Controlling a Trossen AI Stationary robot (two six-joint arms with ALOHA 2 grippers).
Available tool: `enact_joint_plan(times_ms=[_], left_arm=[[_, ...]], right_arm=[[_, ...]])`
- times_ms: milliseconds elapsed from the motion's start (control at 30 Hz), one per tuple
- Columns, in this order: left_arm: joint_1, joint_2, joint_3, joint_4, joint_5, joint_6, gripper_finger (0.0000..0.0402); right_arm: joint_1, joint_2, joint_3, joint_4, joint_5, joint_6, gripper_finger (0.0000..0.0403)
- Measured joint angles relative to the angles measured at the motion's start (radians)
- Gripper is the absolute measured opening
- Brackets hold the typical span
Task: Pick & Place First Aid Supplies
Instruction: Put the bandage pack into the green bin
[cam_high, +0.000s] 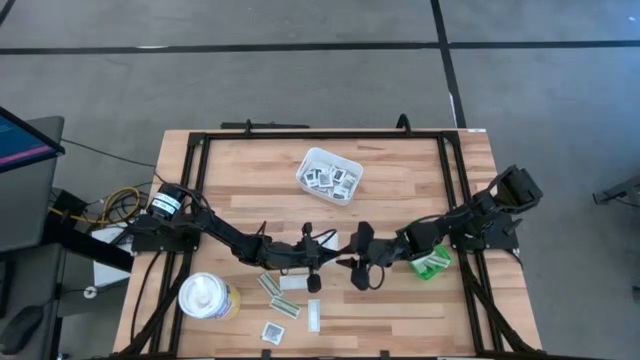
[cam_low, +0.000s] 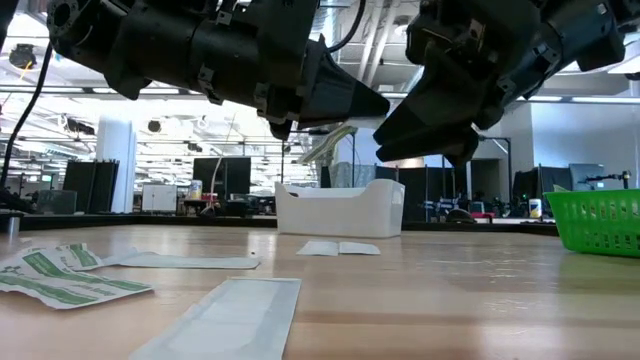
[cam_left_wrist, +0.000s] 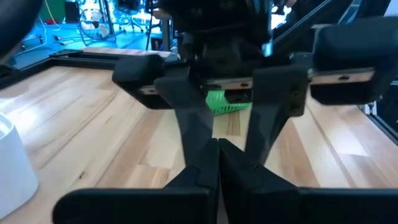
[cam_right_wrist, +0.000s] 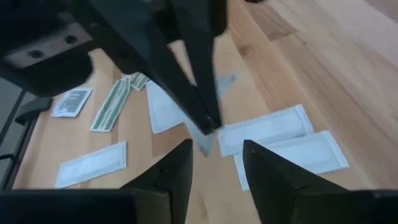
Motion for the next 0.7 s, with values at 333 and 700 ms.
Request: enact_joint_plan(times_ms=[333, 700], left_arm=[[0.0, 0.0, 0.0, -0.005, 0.0, 0.0, 0.0006], [0.0, 0.0, 0.0, -0.02, 0.0, -0.001, 0.0007]], right_arm=[[0.0, 0.0, 0.0, 0.012, 0.031, -0.044, 0.0102], [0.004, 0.0, 0.0, 0.027, 0.028, -0.108, 0.0046]])
